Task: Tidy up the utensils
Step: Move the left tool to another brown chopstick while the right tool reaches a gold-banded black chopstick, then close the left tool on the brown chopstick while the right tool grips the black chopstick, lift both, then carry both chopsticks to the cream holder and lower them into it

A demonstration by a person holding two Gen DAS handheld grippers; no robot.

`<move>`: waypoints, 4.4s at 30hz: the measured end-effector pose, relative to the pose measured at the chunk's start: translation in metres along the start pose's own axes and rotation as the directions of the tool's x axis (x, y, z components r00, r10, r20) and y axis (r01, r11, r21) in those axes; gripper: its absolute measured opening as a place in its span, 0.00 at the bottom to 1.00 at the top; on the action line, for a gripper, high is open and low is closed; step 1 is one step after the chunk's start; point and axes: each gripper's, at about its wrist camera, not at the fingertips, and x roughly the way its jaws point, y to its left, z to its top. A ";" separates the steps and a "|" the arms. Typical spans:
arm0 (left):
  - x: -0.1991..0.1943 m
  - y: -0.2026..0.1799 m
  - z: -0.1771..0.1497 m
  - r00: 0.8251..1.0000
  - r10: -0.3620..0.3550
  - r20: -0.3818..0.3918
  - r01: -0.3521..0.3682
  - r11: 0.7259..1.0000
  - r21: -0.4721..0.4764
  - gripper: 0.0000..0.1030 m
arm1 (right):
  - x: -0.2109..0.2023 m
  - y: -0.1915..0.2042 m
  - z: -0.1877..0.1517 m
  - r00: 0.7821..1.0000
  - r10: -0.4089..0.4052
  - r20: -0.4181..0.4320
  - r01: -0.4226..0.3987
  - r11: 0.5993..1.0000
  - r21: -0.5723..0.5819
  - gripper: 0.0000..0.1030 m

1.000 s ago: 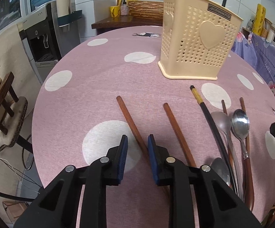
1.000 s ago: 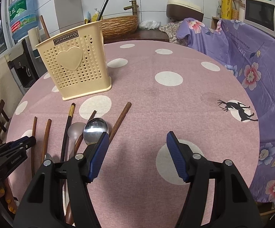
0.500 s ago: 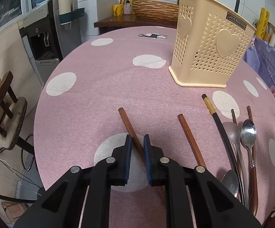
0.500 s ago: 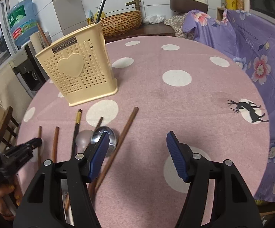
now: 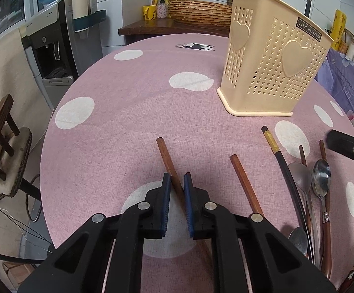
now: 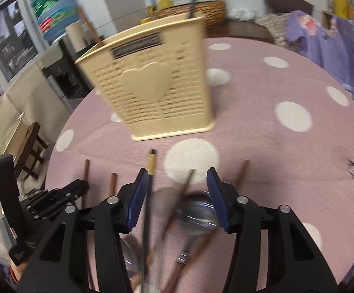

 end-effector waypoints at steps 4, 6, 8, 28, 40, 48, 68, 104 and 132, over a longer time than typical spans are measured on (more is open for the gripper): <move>0.000 0.000 0.000 1.000 0.002 -0.001 -0.002 1.000 0.000 0.12 | 0.036 0.028 0.007 0.995 -0.071 -0.068 0.064 0.993 -0.100 0.41; 0.000 0.000 0.000 1.000 0.002 -0.001 -0.002 1.000 0.002 0.12 | 0.047 0.035 0.007 0.991 -0.100 -0.086 0.089 0.988 -0.123 0.40; 0.000 0.001 0.000 1.000 -0.001 -0.002 0.001 1.000 0.000 0.12 | 0.055 0.039 0.006 0.988 -0.119 -0.101 0.104 0.985 -0.137 0.40; 0.003 -0.001 0.003 1.000 0.005 0.006 -0.005 1.000 0.004 0.11 | 0.079 0.061 -0.002 0.989 -0.131 -0.069 0.110 0.964 -0.242 0.13; 0.007 -0.008 0.008 1.000 0.023 0.005 -0.023 1.000 0.012 0.10 | 0.069 0.047 0.000 0.995 -0.075 -0.060 0.061 0.977 -0.203 0.09; 0.008 -0.007 0.010 1.000 -0.016 0.005 0.016 1.000 -0.021 0.08 | 0.049 0.044 0.004 0.999 -0.049 -0.004 0.048 0.982 -0.184 0.08; -0.091 -0.017 0.049 0.955 -0.161 0.250 0.165 0.986 0.003 0.08 | -0.093 0.018 0.028 0.964 0.074 0.257 -0.041 0.991 -0.129 0.08; -0.161 -0.019 0.083 0.903 -0.214 0.373 0.192 0.977 0.094 0.07 | -0.178 0.043 0.061 0.927 0.118 0.356 -0.037 0.974 -0.225 0.08; -0.138 -0.061 0.203 0.885 -0.154 0.439 0.173 0.985 -0.004 0.07 | -0.151 0.019 0.173 0.841 -0.122 0.527 0.140 0.990 0.005 0.08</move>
